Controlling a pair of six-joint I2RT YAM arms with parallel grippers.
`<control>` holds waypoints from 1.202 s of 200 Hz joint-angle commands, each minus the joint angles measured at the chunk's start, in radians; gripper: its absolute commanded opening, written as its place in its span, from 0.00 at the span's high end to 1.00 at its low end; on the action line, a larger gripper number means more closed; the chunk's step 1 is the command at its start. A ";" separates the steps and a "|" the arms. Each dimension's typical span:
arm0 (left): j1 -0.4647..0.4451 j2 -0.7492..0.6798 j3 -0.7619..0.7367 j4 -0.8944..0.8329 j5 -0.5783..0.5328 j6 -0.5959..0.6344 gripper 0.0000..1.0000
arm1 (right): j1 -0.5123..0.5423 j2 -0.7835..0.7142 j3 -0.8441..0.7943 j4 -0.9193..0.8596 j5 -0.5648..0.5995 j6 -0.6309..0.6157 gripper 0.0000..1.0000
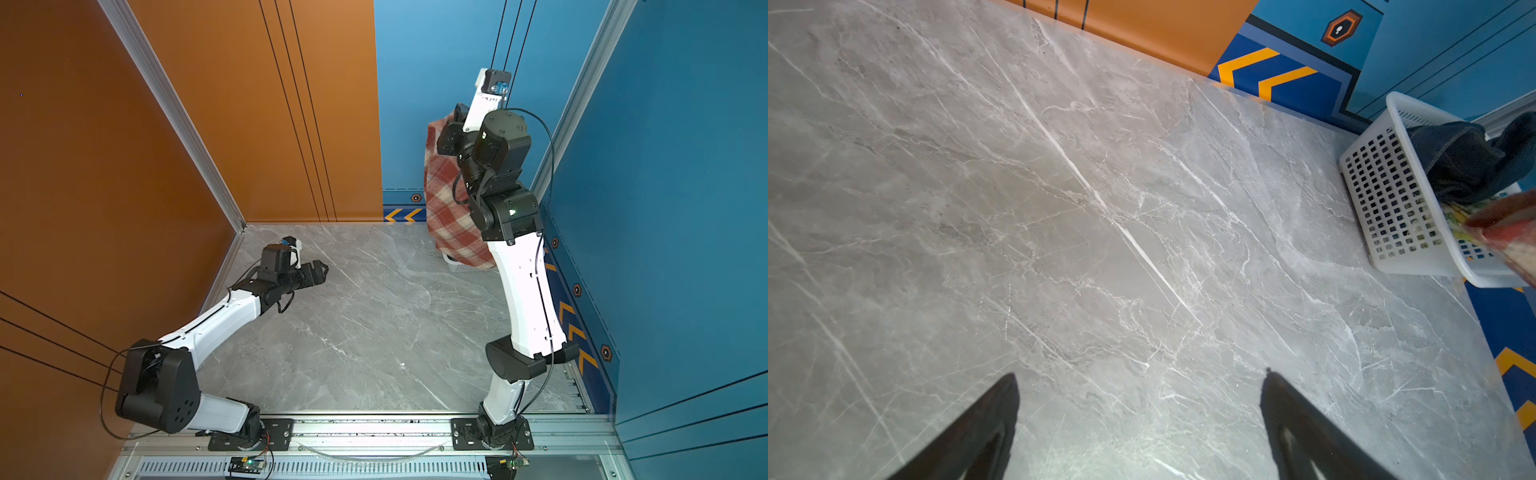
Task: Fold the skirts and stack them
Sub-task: 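Swing the plaid skirt out of the basket and drop it on the table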
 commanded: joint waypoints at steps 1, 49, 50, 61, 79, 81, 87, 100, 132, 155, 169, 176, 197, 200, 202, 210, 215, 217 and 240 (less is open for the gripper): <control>0.020 0.001 0.012 0.029 0.033 -0.028 0.09 | 0.052 -0.034 0.031 0.131 0.003 -0.059 1.00; 0.067 0.000 0.012 0.030 0.030 -0.030 0.09 | 0.121 -0.027 -0.027 0.149 -0.063 0.015 1.00; 0.069 0.000 0.011 0.029 0.031 -0.031 0.09 | 0.122 -0.026 -0.030 0.148 -0.065 0.016 1.00; 0.094 -0.005 0.011 0.029 0.034 -0.035 0.09 | 0.133 -0.029 -0.067 0.142 -0.082 0.041 1.00; 0.145 -0.022 0.006 0.030 0.029 -0.045 0.09 | 0.150 -0.058 -0.183 0.150 -0.094 0.057 1.00; 0.154 -0.024 0.005 0.029 0.029 -0.047 0.09 | 0.151 -0.063 -0.200 0.150 -0.092 0.058 1.00; 0.174 -0.030 0.002 0.030 0.026 -0.053 0.09 | 0.155 -0.085 -0.258 0.150 -0.084 0.063 1.00; 0.217 -0.041 -0.004 0.029 0.020 -0.067 0.09 | 0.158 -0.164 -0.455 0.166 -0.089 0.087 0.97; 0.292 -0.051 -0.006 0.000 -0.023 -0.084 0.10 | 0.150 -0.306 -0.896 0.129 -0.040 0.144 0.25; 0.312 -0.039 -0.003 -0.017 -0.041 -0.091 0.11 | 0.140 -0.342 -1.096 0.110 -0.015 0.183 0.12; 0.311 -0.035 0.001 -0.026 -0.038 -0.091 0.12 | 0.154 -0.349 -1.169 0.075 0.001 0.183 0.10; 0.310 -0.034 0.004 -0.032 -0.034 -0.090 0.12 | 0.164 -0.353 -1.206 0.061 0.005 0.187 0.10; 0.289 -0.034 0.020 -0.059 -0.056 -0.063 0.12 | 0.201 -0.370 -1.332 0.047 -0.001 0.219 0.11; 0.284 -0.034 0.023 -0.059 -0.062 -0.059 0.12 | 0.207 -0.374 -1.351 0.047 -0.004 0.227 0.11; 0.279 -0.033 0.025 -0.076 -0.065 -0.052 0.12 | 0.210 -0.376 -1.363 0.046 -0.006 0.232 0.11; 0.262 -0.029 0.034 -0.109 -0.082 -0.034 0.12 | 0.227 -0.383 -1.415 0.043 -0.018 0.254 0.13; 0.252 -0.026 0.039 -0.120 -0.093 -0.023 0.12 | 0.238 -0.389 -1.444 0.042 -0.025 0.268 0.14; 0.246 -0.025 0.041 -0.126 -0.098 -0.018 0.12 | 0.243 -0.391 -1.458 0.042 -0.027 0.273 0.14; 0.200 0.009 0.089 -0.194 -0.119 0.021 0.12 | 0.340 -0.423 -1.596 0.055 -0.030 0.340 0.16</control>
